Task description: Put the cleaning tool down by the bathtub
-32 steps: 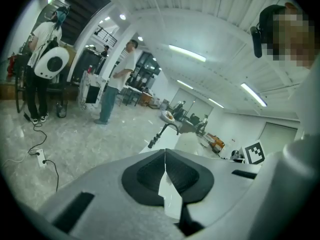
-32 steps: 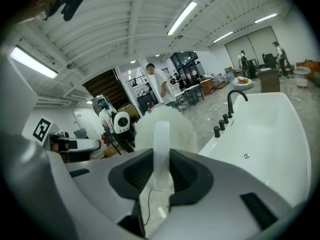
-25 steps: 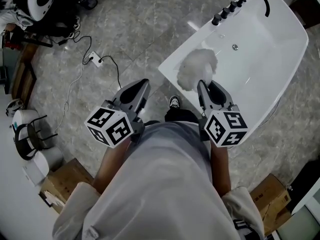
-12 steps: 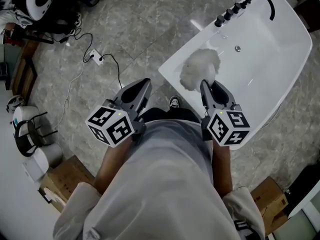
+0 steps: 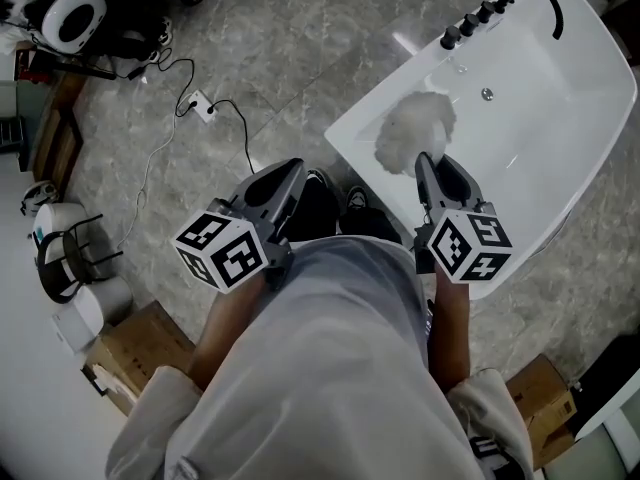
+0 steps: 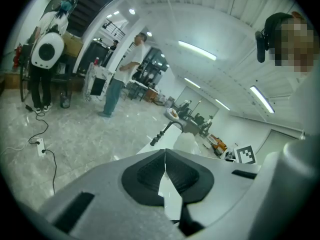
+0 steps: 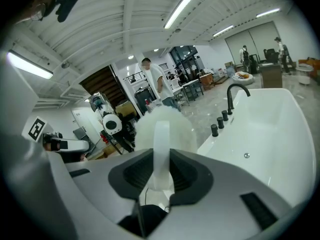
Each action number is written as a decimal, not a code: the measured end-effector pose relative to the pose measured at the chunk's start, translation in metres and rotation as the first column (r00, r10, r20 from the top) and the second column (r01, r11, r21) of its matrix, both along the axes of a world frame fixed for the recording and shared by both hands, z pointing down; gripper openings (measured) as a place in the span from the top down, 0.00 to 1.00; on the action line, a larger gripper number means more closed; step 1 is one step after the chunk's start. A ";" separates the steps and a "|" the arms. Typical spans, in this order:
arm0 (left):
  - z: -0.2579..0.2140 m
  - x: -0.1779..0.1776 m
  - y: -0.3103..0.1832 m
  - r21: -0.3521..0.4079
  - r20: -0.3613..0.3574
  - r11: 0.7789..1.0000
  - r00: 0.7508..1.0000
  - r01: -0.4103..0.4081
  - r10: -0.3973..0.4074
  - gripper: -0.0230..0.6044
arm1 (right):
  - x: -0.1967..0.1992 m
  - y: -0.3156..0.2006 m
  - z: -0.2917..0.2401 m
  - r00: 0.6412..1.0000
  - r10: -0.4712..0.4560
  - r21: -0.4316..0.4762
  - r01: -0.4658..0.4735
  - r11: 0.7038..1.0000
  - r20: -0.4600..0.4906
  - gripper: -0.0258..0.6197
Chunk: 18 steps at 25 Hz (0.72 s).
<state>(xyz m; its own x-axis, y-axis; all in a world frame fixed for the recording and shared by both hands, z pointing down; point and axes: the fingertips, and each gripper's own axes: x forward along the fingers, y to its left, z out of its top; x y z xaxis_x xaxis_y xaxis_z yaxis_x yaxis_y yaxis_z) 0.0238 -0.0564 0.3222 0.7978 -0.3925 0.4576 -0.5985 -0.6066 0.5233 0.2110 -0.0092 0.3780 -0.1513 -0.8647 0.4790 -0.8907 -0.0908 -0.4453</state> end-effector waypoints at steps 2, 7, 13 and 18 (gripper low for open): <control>-0.001 0.001 -0.002 -0.010 -0.001 1.000 1.000 -0.003 0.003 0.95 | 0.001 -0.002 0.003 1.000 0.000 -0.009 0.000 1.000 0.002 0.82; 0.002 -0.001 -0.007 -0.032 -0.002 0.999 1.000 0.009 -0.009 0.95 | 0.004 -0.009 0.011 1.000 -0.008 -0.040 0.008 0.999 -0.007 0.82; 0.009 -0.009 -0.018 -0.059 0.006 0.998 0.999 0.033 -0.033 0.95 | 0.001 -0.027 0.018 1.000 -0.031 -0.062 0.030 0.998 -0.001 0.82; 0.013 -0.019 -0.028 -0.074 0.009 0.995 0.998 0.061 -0.061 0.95 | -0.005 -0.043 0.028 0.999 -0.049 -0.085 0.050 0.995 0.010 0.82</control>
<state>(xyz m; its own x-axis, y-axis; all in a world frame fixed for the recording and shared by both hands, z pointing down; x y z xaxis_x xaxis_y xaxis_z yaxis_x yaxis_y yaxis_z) 0.0052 -0.0847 0.3351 0.7704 -0.4054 0.4921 -0.6367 -0.5287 0.5613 0.2063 -0.0522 0.4060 -0.1971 -0.8119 0.5495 -0.8917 -0.0844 -0.4447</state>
